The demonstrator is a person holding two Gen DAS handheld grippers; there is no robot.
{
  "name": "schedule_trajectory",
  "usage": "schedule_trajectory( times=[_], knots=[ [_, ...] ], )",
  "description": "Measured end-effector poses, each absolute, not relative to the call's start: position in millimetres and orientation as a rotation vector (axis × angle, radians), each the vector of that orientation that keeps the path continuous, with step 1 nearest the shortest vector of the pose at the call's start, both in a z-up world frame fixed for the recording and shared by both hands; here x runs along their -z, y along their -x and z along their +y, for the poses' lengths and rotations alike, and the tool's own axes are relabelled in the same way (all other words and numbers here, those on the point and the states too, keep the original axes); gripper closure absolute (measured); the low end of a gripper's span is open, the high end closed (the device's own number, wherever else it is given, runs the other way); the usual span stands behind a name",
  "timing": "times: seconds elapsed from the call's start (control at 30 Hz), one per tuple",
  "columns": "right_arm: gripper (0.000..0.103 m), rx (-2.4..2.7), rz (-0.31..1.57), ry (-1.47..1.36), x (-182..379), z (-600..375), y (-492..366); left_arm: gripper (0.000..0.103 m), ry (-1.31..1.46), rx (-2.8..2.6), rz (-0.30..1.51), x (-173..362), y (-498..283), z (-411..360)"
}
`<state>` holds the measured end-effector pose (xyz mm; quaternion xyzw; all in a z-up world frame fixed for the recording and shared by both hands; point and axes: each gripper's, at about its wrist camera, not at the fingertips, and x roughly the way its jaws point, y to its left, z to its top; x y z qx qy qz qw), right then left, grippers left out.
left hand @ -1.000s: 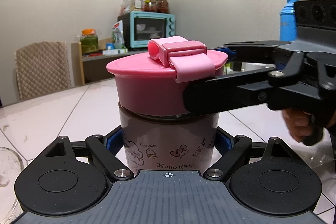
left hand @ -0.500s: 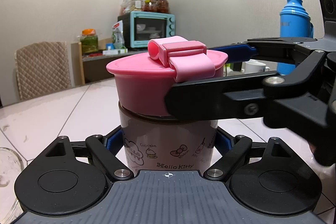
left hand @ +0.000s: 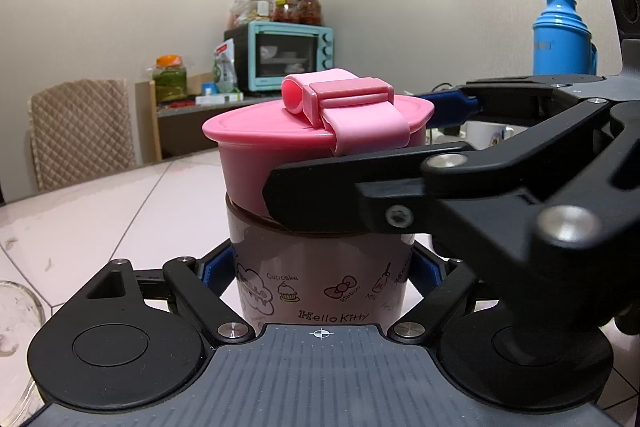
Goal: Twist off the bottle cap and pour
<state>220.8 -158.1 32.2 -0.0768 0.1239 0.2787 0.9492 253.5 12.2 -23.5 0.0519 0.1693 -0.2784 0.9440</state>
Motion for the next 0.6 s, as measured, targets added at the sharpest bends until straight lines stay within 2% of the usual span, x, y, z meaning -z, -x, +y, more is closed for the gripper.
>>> schedule_trajectory(
  times=[0.6],
  knots=[
    [0.019,-0.555,0.256,0.158,-31.6,-153.8,-214.2,0.013,-0.106,0.566,0.345,23.6,-253.5,11.2]
  ],
)
